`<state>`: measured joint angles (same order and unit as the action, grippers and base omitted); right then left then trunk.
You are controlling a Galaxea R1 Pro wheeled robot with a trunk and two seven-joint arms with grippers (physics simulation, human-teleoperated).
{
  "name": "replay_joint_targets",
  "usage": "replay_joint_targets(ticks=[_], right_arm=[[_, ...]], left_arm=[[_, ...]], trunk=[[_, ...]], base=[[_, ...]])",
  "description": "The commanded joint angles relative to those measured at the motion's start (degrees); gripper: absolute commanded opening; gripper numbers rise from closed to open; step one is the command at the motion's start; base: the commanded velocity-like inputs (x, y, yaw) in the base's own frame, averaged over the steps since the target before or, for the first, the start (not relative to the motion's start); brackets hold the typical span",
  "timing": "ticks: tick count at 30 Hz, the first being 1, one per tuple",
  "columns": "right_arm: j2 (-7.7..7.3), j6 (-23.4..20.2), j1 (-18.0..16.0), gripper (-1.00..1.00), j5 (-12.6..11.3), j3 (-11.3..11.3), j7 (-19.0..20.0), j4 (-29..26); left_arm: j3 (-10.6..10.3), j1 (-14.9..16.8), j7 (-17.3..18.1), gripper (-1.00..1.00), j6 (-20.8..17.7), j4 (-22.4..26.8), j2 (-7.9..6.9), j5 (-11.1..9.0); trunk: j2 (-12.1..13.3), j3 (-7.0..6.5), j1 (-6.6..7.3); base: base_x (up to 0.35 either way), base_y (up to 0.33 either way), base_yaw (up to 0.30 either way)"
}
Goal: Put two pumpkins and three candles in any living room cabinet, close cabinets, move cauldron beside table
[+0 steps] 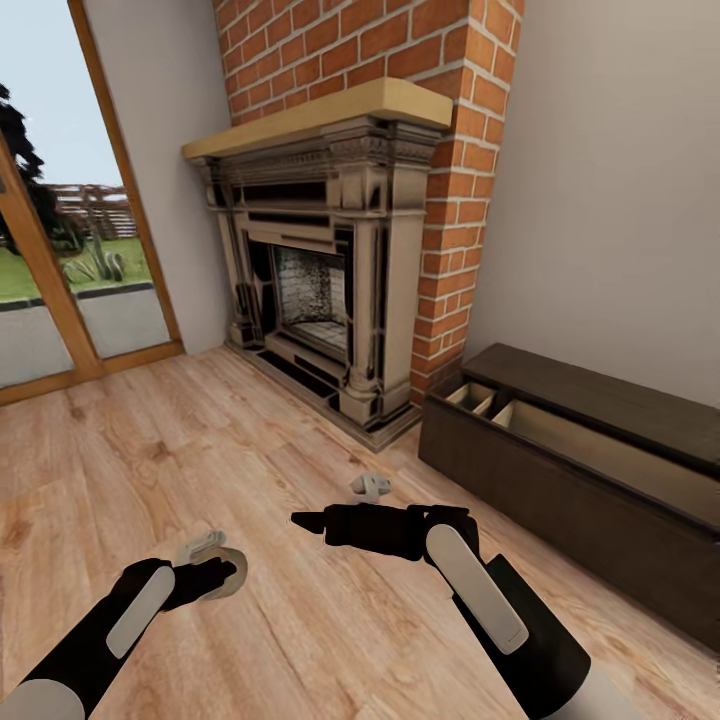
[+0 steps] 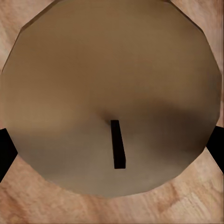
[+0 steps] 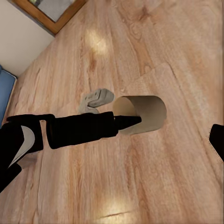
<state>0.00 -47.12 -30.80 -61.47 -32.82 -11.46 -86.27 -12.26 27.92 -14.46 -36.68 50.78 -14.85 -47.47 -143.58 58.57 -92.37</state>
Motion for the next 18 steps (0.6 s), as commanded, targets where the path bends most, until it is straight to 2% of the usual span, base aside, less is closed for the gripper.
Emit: replay_joint_targets(ticks=[1, 18], right_arm=[[0.00, -0.08, -0.05, 1.00, -0.58, -0.05, -0.58, -0.04], [0.00, -0.08, -0.05, 1.00, -0.58, -0.05, -0.58, -0.04]], left_arm=[[-0.22, 0.02, -0.57, -1.00, -0.06, 0.11, -0.06, -0.61], [-0.24, 0.03, -0.57, -1.00, -0.06, 0.11, 0.00, -0.61]], trunk=[[-0.01, -0.09, 0.04], [0.22, -2.61, 0.47]], base=[[0.000, 0.000, -0.187], [0.000, 0.000, -0.188]])
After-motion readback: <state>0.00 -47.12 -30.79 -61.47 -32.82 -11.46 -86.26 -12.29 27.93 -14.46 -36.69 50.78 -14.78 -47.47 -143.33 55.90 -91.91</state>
